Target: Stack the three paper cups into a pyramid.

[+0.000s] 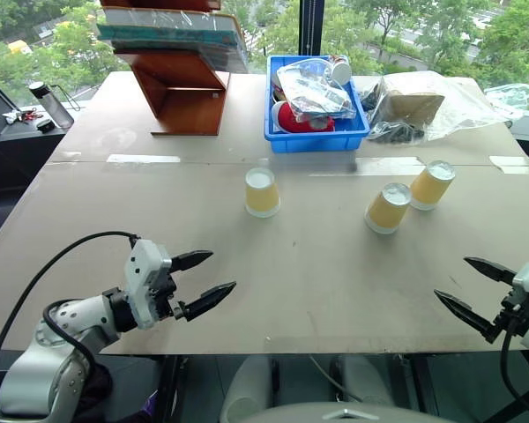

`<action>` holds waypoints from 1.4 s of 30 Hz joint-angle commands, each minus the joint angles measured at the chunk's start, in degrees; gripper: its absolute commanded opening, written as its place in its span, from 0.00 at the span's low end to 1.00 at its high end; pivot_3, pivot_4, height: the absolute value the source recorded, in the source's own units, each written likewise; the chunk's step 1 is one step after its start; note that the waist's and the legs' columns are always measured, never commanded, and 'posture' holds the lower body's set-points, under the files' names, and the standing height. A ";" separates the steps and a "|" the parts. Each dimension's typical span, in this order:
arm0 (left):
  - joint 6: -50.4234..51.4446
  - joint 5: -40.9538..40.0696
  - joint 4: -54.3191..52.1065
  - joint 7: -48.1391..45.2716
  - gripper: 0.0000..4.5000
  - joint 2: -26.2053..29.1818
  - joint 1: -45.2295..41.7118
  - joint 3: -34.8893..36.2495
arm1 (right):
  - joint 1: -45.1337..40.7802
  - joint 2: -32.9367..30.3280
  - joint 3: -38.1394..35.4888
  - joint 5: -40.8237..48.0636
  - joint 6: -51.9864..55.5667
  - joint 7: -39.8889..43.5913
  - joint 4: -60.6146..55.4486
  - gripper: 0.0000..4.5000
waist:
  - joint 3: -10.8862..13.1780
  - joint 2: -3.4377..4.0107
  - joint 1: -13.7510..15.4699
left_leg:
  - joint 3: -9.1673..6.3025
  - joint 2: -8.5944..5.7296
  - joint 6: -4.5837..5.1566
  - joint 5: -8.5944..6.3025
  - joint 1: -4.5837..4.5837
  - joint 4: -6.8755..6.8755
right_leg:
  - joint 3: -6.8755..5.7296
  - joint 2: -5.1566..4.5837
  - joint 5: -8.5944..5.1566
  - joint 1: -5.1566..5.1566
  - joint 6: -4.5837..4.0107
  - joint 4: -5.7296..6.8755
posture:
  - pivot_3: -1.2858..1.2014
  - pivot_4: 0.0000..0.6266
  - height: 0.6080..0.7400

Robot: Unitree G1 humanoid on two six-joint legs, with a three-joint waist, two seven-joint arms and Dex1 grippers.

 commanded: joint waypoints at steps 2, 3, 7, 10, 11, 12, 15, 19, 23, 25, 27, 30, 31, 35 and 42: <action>0.21 -2.87 -1.35 1.63 1.00 -0.96 -3.10 1.06 | -2.91 1.38 0.15 0.91 0.19 -3.33 -2.14 1.00 | 0.00 -0.01 0.01 | 0.00 0.00 0.00 0.00 0.00 0.00 | 0.00 0.00 0.00 0.00 0.00 0.00 | 0.52 0.24 1.00; 0.01 -3.55 -1.40 1.91 1.00 -1.44 -4.17 1.17 | -4.00 1.82 1.25 0.65 0.57 -4.47 -2.52 1.00 | -0.01 -0.02 0.00 | -0.01 0.01 0.00 0.00 0.00 0.01 | -0.01 0.01 0.00 0.00 0.00 0.00 | 0.52 0.24 1.00; 0.75 -4.43 -1.82 2.80 1.00 -1.78 -6.23 1.20 | -6.22 2.89 3.76 -0.24 1.98 -7.33 -4.13 1.00 | -0.01 0.01 -0.02 | 0.00 0.00 -0.01 0.00 0.03 0.03 | 0.01 0.01 0.00 -0.01 0.00 0.10 | 0.52 0.24 1.00; -0.07 -4.37 -1.97 3.44 1.00 -2.02 -7.23 1.14 | -7.93 3.03 5.01 -0.64 3.62 -10.00 -5.52 1.00 | -0.01 0.01 -0.02 | -0.01 0.00 -0.02 0.01 -0.02 0.00 | 0.00 0.02 0.00 -0.05 0.00 0.05 | 0.52 0.24 1.00; -0.65 -4.10 -2.00 3.99 1.00 -2.36 -7.78 1.18 | -8.92 2.97 5.39 -0.34 4.88 -11.08 -6.02 1.00 | -0.01 0.01 -0.01 | -0.01 0.00 -0.02 0.01 -0.03 0.00 | 0.00 0.01 0.00 -0.05 0.00 0.04 | 0.52 0.24 1.00; -0.90 -3.80 -2.00 4.45 1.00 -2.51 -8.17 1.13 | -9.73 2.88 5.71 -0.19 5.72 -11.83 -6.30 1.00 | -0.01 0.01 -0.02 | 0.00 -0.01 -0.02 0.01 -0.02 0.01 | 0.01 0.01 0.00 -0.03 0.00 0.04 | 0.52 0.24 1.00; 0.70 -3.00 -1.80 5.93 1.00 -1.80 -8.69 0.50 | -11.12 2.23 6.61 -1.57 7.06 -13.31 -6.72 1.00 | -0.01 0.01 -0.02 | 0.00 -0.02 -0.02 0.01 -0.01 0.02 | 0.00 0.01 0.00 -0.03 0.00 0.04 | 0.52 0.24 1.00; 1.44 -1.41 -0.99 10.67 1.00 -2.82 -10.92 0.15 | -10.59 2.21 7.28 1.01 5.07 -9.08 -6.81 1.00 | 0.00 0.02 0.19 | -0.03 -0.02 -0.02 0.01 -0.02 0.01 | -0.02 0.02 0.00 -0.04 0.00 0.05 | 0.52 0.24 1.00; 4.30 1.38 1.70 15.46 1.00 -2.56 -15.14 -1.73 | -8.20 1.86 5.86 7.06 4.07 -2.74 -9.19 1.00 | -0.01 0.02 0.18 | -0.03 -0.03 -0.01 0.01 -0.01 0.02 | -0.02 0.02 0.00 -0.03 0.01 0.06 | 0.52 0.24 1.00; 5.47 2.70 3.90 16.67 1.00 -2.30 -17.98 -3.14 | -6.85 1.68 5.29 8.99 2.15 0.23 -11.62 1.00 | -0.01 0.02 0.12 | -0.04 -0.04 -0.01 0.00 -0.01 0.02 | -0.02 0.02 0.00 -0.03 0.01 0.07 | 0.52 0.24 1.00; 6.47 4.05 6.86 16.93 1.00 -2.11 -21.40 -5.32 | -5.79 0.61 5.36 10.89 1.75 3.32 -13.33 1.00 | -0.01 0.01 0.14 | -0.05 -0.09 0.00 0.00 0.00 0.02 | -0.02 0.03 0.00 -0.03 0.01 0.09 | 0.52 0.24 1.00; 6.18 7.04 12.61 16.22 1.00 -2.51 -26.66 -9.37 | -5.65 -1.16 6.20 11.83 1.70 5.81 -14.09 1.00 | 0.00 -0.06 -0.02 | -0.07 -0.21 0.00 0.00 0.00 0.04 | -0.04 0.02 0.01 -0.02 0.02 0.09 | 0.52 0.24 1.00; 5.93 7.83 15.00 16.39 1.00 -3.47 -29.06 -10.63 | -6.19 -1.27 6.43 11.68 1.45 5.73 -13.95 1.00 | 0.00 -0.07 -0.03 | -0.08 -0.22 -0.01 0.00 -0.01 0.04 | -0.04 0.02 0.01 -0.03 0.02 0.09 | 0.52 0.24 1.00; 4.31 11.47 23.79 16.24 1.00 -6.54 -38.11 -15.13 | -7.41 -0.56 7.02 10.18 0.03 4.90 -12.88 1.00 | -0.01 -0.08 0.33 | -0.12 -0.29 -0.03 0.02 0.00 0.08 | -0.07 0.02 0.01 -0.03 0.02 0.15 | 0.52 0.24 1.00; -0.21 15.03 35.52 11.06 1.00 -9.96 -47.87 -19.64 | -2.05 2.00 6.51 8.60 -4.60 6.49 -12.02 1.00 | 0.01 -0.10 0.08 | -0.16 -0.38 -0.26 0.15 -0.12 0.06 | -0.11 0.00 0.00 -0.08 0.02 0.08 | 0.52 0.24 1.00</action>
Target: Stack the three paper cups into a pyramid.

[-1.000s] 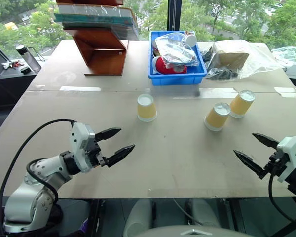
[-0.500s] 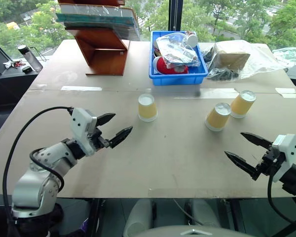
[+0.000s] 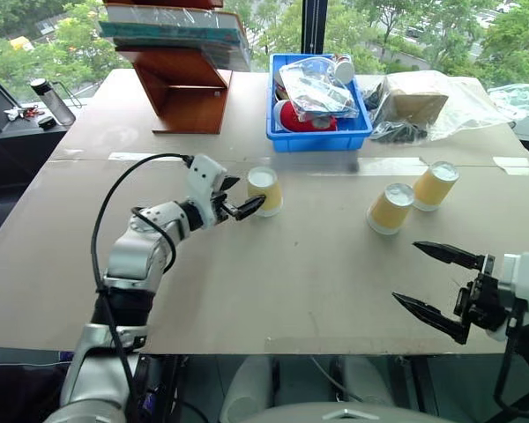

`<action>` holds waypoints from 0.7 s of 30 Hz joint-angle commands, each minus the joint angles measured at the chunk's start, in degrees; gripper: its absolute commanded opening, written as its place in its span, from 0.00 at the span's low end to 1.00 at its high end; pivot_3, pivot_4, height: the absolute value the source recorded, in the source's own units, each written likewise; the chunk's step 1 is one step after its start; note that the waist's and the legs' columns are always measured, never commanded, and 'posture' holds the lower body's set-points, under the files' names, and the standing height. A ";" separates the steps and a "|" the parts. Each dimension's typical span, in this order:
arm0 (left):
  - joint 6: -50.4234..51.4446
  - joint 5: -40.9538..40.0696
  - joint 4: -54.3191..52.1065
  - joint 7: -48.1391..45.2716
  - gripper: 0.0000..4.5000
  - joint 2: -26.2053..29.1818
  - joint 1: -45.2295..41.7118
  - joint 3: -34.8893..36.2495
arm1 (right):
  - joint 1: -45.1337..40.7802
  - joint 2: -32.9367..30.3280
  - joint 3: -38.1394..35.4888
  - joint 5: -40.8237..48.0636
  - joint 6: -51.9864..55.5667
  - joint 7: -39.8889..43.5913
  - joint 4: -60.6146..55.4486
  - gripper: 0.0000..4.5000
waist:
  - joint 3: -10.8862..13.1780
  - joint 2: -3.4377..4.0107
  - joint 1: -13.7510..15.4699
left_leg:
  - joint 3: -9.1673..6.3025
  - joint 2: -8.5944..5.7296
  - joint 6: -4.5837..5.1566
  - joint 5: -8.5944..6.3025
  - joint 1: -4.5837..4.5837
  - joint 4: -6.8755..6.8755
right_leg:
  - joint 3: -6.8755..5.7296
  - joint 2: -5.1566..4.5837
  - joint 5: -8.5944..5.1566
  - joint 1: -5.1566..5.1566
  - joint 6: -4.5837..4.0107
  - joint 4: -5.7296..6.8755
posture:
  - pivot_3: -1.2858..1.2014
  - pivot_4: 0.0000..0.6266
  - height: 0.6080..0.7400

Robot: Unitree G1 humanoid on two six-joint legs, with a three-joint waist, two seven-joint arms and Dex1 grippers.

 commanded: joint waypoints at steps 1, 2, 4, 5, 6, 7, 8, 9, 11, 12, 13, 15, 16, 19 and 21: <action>-3.42 1.72 4.01 -2.76 1.00 -1.27 -3.73 -1.38 | 2.39 1.17 -0.85 -0.13 -3.09 0.77 -1.42 1.00 | 0.00 0.00 -0.11 | 0.00 0.01 0.00 0.00 0.00 0.00 | 0.00 0.00 0.00 0.00 0.00 -0.01 | 0.52 0.24 1.00; -4.15 2.41 5.33 -3.29 1.00 -1.71 -4.65 -1.91 | 2.95 1.52 -0.69 -0.28 -3.54 0.61 -1.76 1.00 | 0.00 0.00 -0.14 | 0.00 0.00 0.00 0.00 0.01 0.00 | 0.01 0.00 0.00 0.01 0.00 0.00 | 0.52 0.24 1.00; -5.63 3.87 8.04 -3.58 1.00 -2.49 -6.29 -2.70 | 3.74 2.06 -0.38 -0.54 -4.14 0.18 -2.32 1.00 | 0.00 0.00 -0.22 | 0.02 0.00 0.00 0.00 0.02 0.04 | 0.02 0.00 0.00 0.03 0.01 0.02 | 0.52 0.24 1.00; -6.54 4.49 9.56 -4.05 1.00 -2.97 -7.16 -3.10 | 4.16 2.34 -0.18 -0.83 -4.45 -0.21 -2.65 1.00 | 0.00 -0.01 -0.26 | 0.03 0.00 0.00 0.00 0.02 0.05 | 0.03 0.00 0.00 0.03 0.01 0.03 | 0.52 0.24 1.00; -7.13 4.80 10.70 -4.52 1.00 -3.40 -7.81 -3.30 | 4.47 2.51 -0.04 -1.00 -4.60 -0.51 -2.99 1.00 | 0.00 0.00 -0.27 | 0.02 0.00 0.00 0.00 0.03 0.05 | 0.03 0.01 0.00 0.03 0.01 0.04 | 0.52 0.24 1.00; -7.71 5.09 11.74 -4.86 1.00 -3.79 -8.36 -3.46 | 4.79 2.65 0.06 -1.12 -4.69 -0.77 -3.27 1.00 | 0.00 0.00 -0.25 | 0.02 0.00 0.00 0.00 0.03 0.05 | 0.03 0.01 0.00 0.02 0.01 0.05 | 0.52 0.24 1.00; -8.18 5.30 12.48 -5.30 1.00 -4.00 -8.66 -3.56 | 5.02 2.73 0.07 -1.20 -4.73 -1.00 -3.49 1.00 | 0.00 0.00 -0.25 | 0.01 0.00 0.00 0.00 0.03 0.05 | 0.02 0.02 0.00 0.02 0.01 0.05 | 0.52 0.24 1.00; -8.41 5.51 13.15 -5.85 1.00 -4.11 -8.89 -3.71 | 5.23 2.80 0.08 -1.30 -4.76 -1.26 -3.70 1.00 | 0.00 0.00 -0.28 | 0.01 0.00 0.00 0.00 0.03 0.05 | 0.02 0.02 0.00 0.02 0.01 0.05 | 0.52 0.24 1.00; -9.04 5.91 13.84 -6.69 0.85 -4.21 -9.00 -3.80 | 5.70 2.79 0.07 -1.30 -4.72 -1.79 -4.28 1.00 | 0.00 0.00 -0.30 | 0.02 0.01 0.00 0.00 0.02 0.05 | 0.02 0.01 0.00 0.01 0.01 0.05 | 0.52 0.24 1.00; -9.22 5.94 13.88 -7.09 0.74 -4.25 -8.94 -3.73 | 5.88 2.78 0.06 -1.25 -4.58 -2.11 -4.63 1.00 | 0.00 -0.01 -0.26 | 0.02 0.01 0.00 0.00 0.02 0.05 | 0.03 0.01 0.00 0.01 0.01 0.05 | 0.52 0.24 1.00; -9.80 6.05 13.80 -7.58 0.64 -4.21 -8.74 -3.72 | 6.05 2.76 0.09 -1.21 -4.38 -2.45 -5.01 1.00 | 0.00 0.00 -0.23 | 0.01 0.01 0.00 0.00 0.02 0.05 | 0.02 0.01 0.00 0.01 0.01 0.05 | 0.52 0.24 1.00; -9.62 5.10 12.38 -9.44 0.64 -3.95 -7.77 -3.50 | 6.40 2.70 0.23 -1.19 -4.07 -3.04 -5.70 1.00 | 0.00 0.00 -0.21 | 0.01 0.01 0.00 0.00 0.02 0.05 | 0.02 0.01 0.00 0.02 0.01 0.05 | 0.52 0.24 1.00; -9.12 4.28 11.01 -10.61 0.64 -3.71 -7.04 -3.33 | 6.52 2.65 0.32 -1.19 -3.95 -3.31 -5.97 1.00 | 0.00 0.00 -0.22 | 0.01 0.01 0.00 0.00 0.02 0.05 | 0.02 0.00 0.00 0.01 0.01 0.04 | 0.52 0.24 1.00; -5.96 0.46 2.85 -16.31 0.64 -1.59 -3.00 -3.40 | 6.51 2.37 0.52 -1.07 -3.34 -4.14 -6.59 1.00 | 0.00 0.00 -0.36 | 0.01 0.04 0.00 0.00 0.02 0.04 | 0.03 0.00 0.00 0.01 0.01 0.07 | 0.52 0.24 1.00; -3.45 -1.77 -1.95 -19.21 0.64 -0.17 -0.73 -3.59 | 6.41 2.14 0.67 -1.08 -3.07 -4.51 -6.74 1.00 | 0.01 0.01 -0.38 | 0.03 0.12 0.00 0.00 0.02 0.03 | 0.06 0.01 0.00 -0.01 0.01 0.07 | 0.52 0.24 1.00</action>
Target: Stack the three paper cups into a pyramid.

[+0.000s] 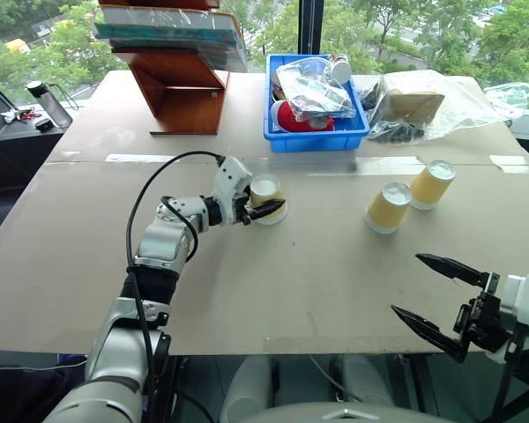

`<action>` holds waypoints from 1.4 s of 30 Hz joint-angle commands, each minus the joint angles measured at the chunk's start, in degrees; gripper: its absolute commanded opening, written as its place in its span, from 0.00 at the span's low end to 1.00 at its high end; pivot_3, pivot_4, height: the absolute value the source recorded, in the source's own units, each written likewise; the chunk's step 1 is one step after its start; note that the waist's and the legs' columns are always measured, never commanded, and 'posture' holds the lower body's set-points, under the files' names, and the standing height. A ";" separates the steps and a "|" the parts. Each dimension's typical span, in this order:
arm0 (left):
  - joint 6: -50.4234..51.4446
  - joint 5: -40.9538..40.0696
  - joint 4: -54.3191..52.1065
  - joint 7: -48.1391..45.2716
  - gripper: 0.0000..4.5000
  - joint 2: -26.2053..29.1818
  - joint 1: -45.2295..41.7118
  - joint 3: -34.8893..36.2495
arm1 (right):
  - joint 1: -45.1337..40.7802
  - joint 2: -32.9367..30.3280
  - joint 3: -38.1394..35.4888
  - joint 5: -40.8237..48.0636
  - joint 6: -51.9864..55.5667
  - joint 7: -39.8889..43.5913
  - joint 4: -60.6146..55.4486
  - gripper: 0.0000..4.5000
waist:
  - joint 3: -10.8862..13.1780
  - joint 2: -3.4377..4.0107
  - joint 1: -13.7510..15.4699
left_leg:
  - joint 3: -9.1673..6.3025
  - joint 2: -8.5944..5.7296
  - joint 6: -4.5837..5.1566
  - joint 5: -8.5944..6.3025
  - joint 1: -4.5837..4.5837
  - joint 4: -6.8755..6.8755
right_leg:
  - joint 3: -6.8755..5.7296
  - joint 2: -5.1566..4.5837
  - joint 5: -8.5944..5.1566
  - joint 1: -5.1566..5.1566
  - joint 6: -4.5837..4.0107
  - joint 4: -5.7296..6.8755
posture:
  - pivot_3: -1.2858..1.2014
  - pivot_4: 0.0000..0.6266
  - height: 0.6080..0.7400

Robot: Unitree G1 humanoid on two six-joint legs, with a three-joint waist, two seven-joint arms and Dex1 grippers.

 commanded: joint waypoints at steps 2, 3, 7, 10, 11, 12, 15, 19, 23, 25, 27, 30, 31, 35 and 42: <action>5.19 -5.79 -12.99 -7.35 0.64 3.55 4.19 -0.10 | -0.25 -0.70 0.26 0.59 0.69 -1.10 -1.98 1.00 | 0.00 0.00 0.16 | -0.01 0.05 0.00 0.00 0.00 0.01 | -0.01 0.00 0.00 0.01 0.00 0.01 | 0.52 0.24 1.00; 5.10 -5.55 -14.50 -8.51 0.64 4.21 5.14 -0.93 | -0.44 -0.78 0.42 0.52 0.84 -1.26 -1.97 1.00 | 0.00 0.00 0.28 | 0.00 0.06 0.00 0.00 0.02 0.02 | 0.00 0.00 0.00 0.02 0.00 0.02 | 0.52 0.24 1.00; 3.82 -3.38 -16.16 -8.34 0.64 3.41 6.09 -3.66 | -1.16 -1.01 1.26 0.04 0.93 -1.88 -1.72 1.00 | -0.01 0.01 0.71 | -0.01 0.02 0.02 -0.01 0.01 0.07 | -0.01 -0.02 0.00 0.05 0.00 0.01 | 0.52 0.24 1.00; 3.87 -2.50 -16.38 -8.29 0.64 2.27 5.77 -5.95 | -1.42 -1.05 1.59 -0.10 0.95 -2.41 -1.73 1.00 | -0.01 0.01 0.70 | -0.01 -0.04 0.03 -0.01 0.01 0.07 | -0.01 -0.01 0.00 0.05 0.00 0.02 | 0.52 0.24 1.00; 4.00 -2.30 -16.43 -8.35 0.64 1.91 5.66 -6.64 | -1.33 -1.01 1.65 -0.23 0.84 -2.50 -1.75 1.00 | -0.01 0.01 0.64 | -0.01 -0.06 0.03 -0.01 0.01 0.07 | -0.01 0.00 0.00 0.05 0.00 0.02 | 0.52 0.24 1.00; 4.03 -2.13 -16.34 -8.37 0.64 1.66 5.53 -7.03 | -1.36 -1.01 1.74 -0.34 0.80 -2.61 -1.74 1.00 | -0.01 0.01 0.59 | -0.01 -0.06 0.03 -0.01 0.01 0.06 | -0.01 0.01 0.00 0.04 0.00 0.01 | 0.52 0.24 1.00; 3.70 -0.65 -15.93 -7.49 0.64 0.85 5.12 -8.38 | -0.96 -0.81 1.83 -0.47 0.68 -3.05 -2.16 1.00 | -0.01 0.01 0.48 | -0.01 -0.06 0.03 -0.02 0.02 0.06 | -0.01 0.02 0.00 0.04 0.00 0.02 | 0.52 0.24 1.00; 3.51 0.12 -15.70 -7.43 0.64 0.76 4.78 -8.89 | -0.69 -0.67 2.17 -0.80 0.57 -3.49 -2.47 1.00 | -0.01 0.01 0.39 | -0.01 -0.07 0.07 -0.04 0.02 0.07 | 0.00 0.01 0.00 0.05 0.00 0.03 | 0.52 0.24 1.00; 3.24 0.92 -14.96 -6.83 0.64 0.52 4.34 -8.78 | -0.71 -0.70 2.43 -0.94 0.64 -4.10 -2.65 1.00 | -0.01 0.01 0.41 | -0.01 -0.06 0.07 -0.04 0.03 0.07 | -0.01 0.01 0.00 0.05 0.00 0.04 | 0.52 0.24 1.00; 2.78 0.81 -14.85 -7.15 0.72 0.32 4.27 -8.76 | -0.80 -0.75 2.51 -0.98 0.66 -4.20 -2.59 1.00 | -0.01 0.01 0.40 | -0.01 -0.06 0.07 -0.04 0.02 0.07 | 0.00 0.01 0.00 0.05 0.00 0.03 | 0.52 0.24 1.00; 2.18 0.27 -14.95 -6.84 0.87 -0.46 4.38 -8.16 | -0.97 -0.88 2.59 -0.94 0.73 -4.26 -2.48 1.00 | -0.01 0.01 0.40 | 0.00 -0.07 0.07 -0.04 0.02 0.07 | 0.00 0.01 0.00 0.05 0.00 0.03 | 0.52 0.24 1.00; 1.87 0.18 -15.12 -6.49 0.98 -0.99 4.53 -7.74 | -1.26 -1.09 2.73 -0.87 0.94 -4.38 -2.28 1.00 | -0.01 0.01 0.38 | -0.01 -0.06 0.07 -0.04 0.02 0.07 | -0.01 0.01 0.00 0.05 0.00 0.03 | 0.52 0.24 1.00; 2.28 -0.67 -16.22 -6.38 0.98 -0.78 5.12 -6.82 | -1.59 -1.27 2.72 -1.20 1.32 -4.84 -2.11 1.00 | -0.01 0.01 0.37 | -0.01 -0.06 0.07 -0.04 0.02 0.07 | 0.00 0.01 0.00 0.05 0.00 0.03 | 0.52 0.24 1.00; 4.66 -4.01 -21.33 -7.46 0.98 3.36 9.34 -2.66 | -5.01 -0.69 3.47 -6.27 3.17 -10.83 -0.33 1.00 | -0.01 0.00 -0.14 | 0.00 0.01 0.06 -0.04 0.02 0.06 | 0.02 0.02 0.00 0.02 0.00 0.03 | 0.52 0.24 1.00; 9.12 -13.25 -33.07 -8.78 0.98 9.92 20.21 6.82 | -13.59 1.50 7.66 -13.65 6.02 -18.50 4.69 1.00 | 0.00 0.06 0.27 | 0.03 0.10 0.02 -0.01 0.04 0.04 | 0.06 -0.01 -0.01 0.00 0.00 0.05 | 0.52 0.24 1.00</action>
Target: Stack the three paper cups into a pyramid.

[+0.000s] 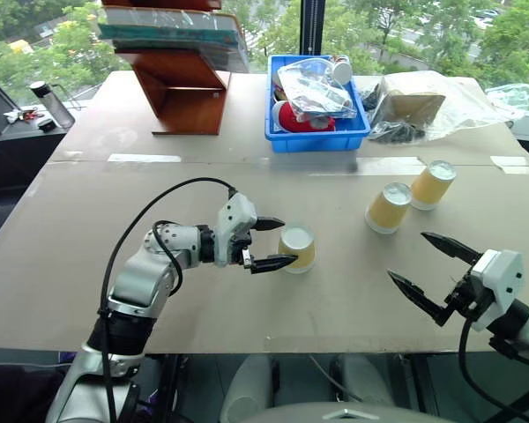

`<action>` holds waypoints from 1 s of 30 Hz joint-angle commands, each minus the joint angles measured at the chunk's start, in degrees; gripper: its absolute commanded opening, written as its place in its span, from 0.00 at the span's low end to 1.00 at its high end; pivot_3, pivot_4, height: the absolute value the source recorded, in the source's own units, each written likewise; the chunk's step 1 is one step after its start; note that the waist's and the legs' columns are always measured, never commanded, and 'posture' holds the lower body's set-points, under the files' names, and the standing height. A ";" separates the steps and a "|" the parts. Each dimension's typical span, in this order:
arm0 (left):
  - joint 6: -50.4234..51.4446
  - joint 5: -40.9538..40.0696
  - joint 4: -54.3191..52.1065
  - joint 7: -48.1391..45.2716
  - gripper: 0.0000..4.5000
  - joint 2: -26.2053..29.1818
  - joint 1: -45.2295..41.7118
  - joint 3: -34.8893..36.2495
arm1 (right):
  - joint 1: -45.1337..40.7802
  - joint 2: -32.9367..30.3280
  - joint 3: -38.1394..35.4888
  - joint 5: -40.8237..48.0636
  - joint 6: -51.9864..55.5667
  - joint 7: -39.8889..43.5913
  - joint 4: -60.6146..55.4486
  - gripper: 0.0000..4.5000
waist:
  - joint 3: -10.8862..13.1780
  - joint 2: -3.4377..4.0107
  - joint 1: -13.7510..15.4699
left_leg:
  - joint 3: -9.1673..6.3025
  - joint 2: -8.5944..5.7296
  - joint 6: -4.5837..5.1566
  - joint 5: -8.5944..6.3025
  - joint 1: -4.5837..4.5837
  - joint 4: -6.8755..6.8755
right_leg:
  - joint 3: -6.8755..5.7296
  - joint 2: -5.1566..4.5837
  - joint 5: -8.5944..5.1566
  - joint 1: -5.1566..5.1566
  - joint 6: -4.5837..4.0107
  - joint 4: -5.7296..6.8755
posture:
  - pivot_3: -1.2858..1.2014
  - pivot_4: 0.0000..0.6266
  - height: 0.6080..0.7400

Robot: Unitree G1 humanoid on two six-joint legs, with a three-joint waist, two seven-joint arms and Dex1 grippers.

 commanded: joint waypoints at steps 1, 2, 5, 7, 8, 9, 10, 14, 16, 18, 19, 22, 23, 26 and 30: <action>0.24 -5.85 -8.05 -1.72 0.98 2.59 5.57 5.94 | -3.89 0.50 1.49 -0.88 4.69 -3.79 1.13 1.00 | 0.00 0.00 0.06 | 0.00 0.00 0.00 0.00 -0.01 0.00 | -0.01 -0.02 0.00 0.00 0.00 0.00 | 0.52 0.24 1.00; -0.95 -5.99 -9.20 -1.84 0.98 3.14 7.77 7.17 | -5.71 0.62 2.06 -0.93 7.35 -5.26 2.09 1.00 | 0.00 0.00 -0.02 | 0.00 0.01 0.00 0.00 0.00 0.00 | 0.00 -0.02 0.00 0.00 0.00 -0.02 | 0.52 0.24 1.00; -2.85 -7.39 -11.96 -0.69 0.98 3.00 13.28 10.73 | -12.16 2.60 3.61 -1.90 11.40 -9.03 6.96 1.00 | 0.00 0.01 -0.10 | 0.07 0.04 -0.01 0.01 0.04 -0.02 | 0.07 -0.02 0.00 0.01 -0.01 -0.02 | 0.52 0.24 1.00; -4.62 -8.68 -12.72 -1.36 0.98 2.68 15.91 12.81 | -15.82 4.46 4.08 -2.94 13.17 -12.04 9.68 1.00 | 0.00 0.01 0.08 | 0.02 0.04 0.00 0.00 0.03 -0.03 | 0.02 -0.01 0.00 0.01 -0.01 0.00 | 0.52 0.24 1.00; -5.73 -9.10 -12.93 -2.09 0.98 2.68 17.02 13.70 | -17.30 5.34 4.18 -3.35 13.44 -13.09 10.76 1.00 | 0.02 0.04 0.24 | 0.01 0.05 0.00 0.00 0.03 -0.03 | 0.00 -0.01 0.00 0.00 -0.02 0.00 | 0.52 0.24 1.00; -5.91 -10.55 -13.26 -3.31 0.98 2.98 18.26 14.85 | -18.52 6.03 4.32 -3.20 13.93 -13.54 11.42 1.00 | 0.02 0.05 0.23 | -0.02 0.04 -0.01 0.01 0.00 -0.03 | -0.03 -0.02 0.00 0.00 -0.02 0.00 | 0.52 0.24 1.00; -5.83 -12.18 -13.63 -4.27 0.98 3.20 19.26 15.87 | -19.41 6.46 4.45 -2.95 14.54 -13.71 11.81 1.00 | 0.04 0.08 0.23 | -0.01 0.04 -0.01 0.00 0.00 -0.04 | -0.02 -0.01 0.00 -0.01 -0.02 -0.01 | 0.52 0.24 1.00; -5.37 -16.94 -15.31 -6.22 0.98 3.79 22.57 19.33 | -21.64 7.65 4.34 -1.89 16.09 -13.99 12.68 1.00 | 0.04 0.09 0.04 | 0.02 0.03 0.00 0.00 -0.02 -0.05 | -0.01 -0.03 0.00 -0.02 -0.02 -0.06 | 0.52 0.24 1.00; -4.72 -18.61 -16.14 -6.80 0.98 4.67 24.51 20.82 | -22.56 7.54 4.60 -1.93 16.39 -13.61 13.09 1.00 | 0.04 0.09 -0.09 | 0.02 0.03 0.01 -0.01 -0.01 -0.06 | 0.00 -0.02 0.00 -0.02 -0.02 -0.06 | 0.52 0.24 1.00; -4.87 -19.75 -16.68 -7.03 0.98 5.24 25.57 22.44 | -24.44 7.65 5.15 -2.38 16.59 -13.71 14.27 1.00 | 0.05 0.10 -0.13 | 0.02 0.03 0.08 -0.05 0.00 -0.07 | 0.00 -0.01 0.00 -0.02 -0.02 -0.05 | 0.52 0.24 1.00; -4.91 -20.09 -16.86 -7.03 0.98 5.40 25.83 22.85 | -25.09 7.65 5.32 -2.64 16.46 -13.73 14.79 1.00 | 0.05 0.10 -0.15 | 0.03 0.03 0.13 -0.08 0.02 -0.07 | 0.00 0.00 0.00 -0.02 -0.02 -0.03 | 0.52 0.24 1.00; -5.77 -20.23 -16.89 -7.01 0.98 5.69 26.20 24.00 | -27.69 8.02 5.60 -2.39 16.57 -13.38 17.30 1.00 | 0.06 0.12 -0.18 | 0.03 0.03 0.21 -0.12 0.03 -0.08 | 0.00 0.02 0.00 -0.02 -0.02 -0.01 | 0.52 0.24 1.00; -5.79 -20.32 -17.00 -6.86 0.98 5.73 26.33 24.32 | -28.62 8.19 5.82 -2.33 16.64 -13.22 18.12 1.00 | 0.07 0.13 -0.16 | 0.03 0.03 0.21 -0.12 0.03 -0.08 | 0.00 0.02 0.00 -0.02 -0.02 -0.01 | 0.52 0.24 1.00; -5.86 -20.37 -17.30 -6.45 0.98 5.78 26.60 24.56 | -30.01 8.46 6.30 -2.46 16.52 -12.94 20.05 1.00 | 0.07 0.14 -0.15 | 0.03 0.02 0.20 -0.12 0.02 -0.09 | -0.01 0.02 0.00 -0.02 -0.02 -0.05 | 0.52 0.24 1.00; -5.86 -20.28 -17.36 -6.07 0.98 5.74 26.82 24.51 | -30.44 8.48 6.65 -2.80 15.57 -12.16 21.74 1.00 | 0.07 0.14 -0.15 | 0.03 0.01 0.20 -0.12 0.00 -0.09 | -0.01 0.01 0.00 -0.02 -0.02 -0.08 | 0.52 0.24 1.00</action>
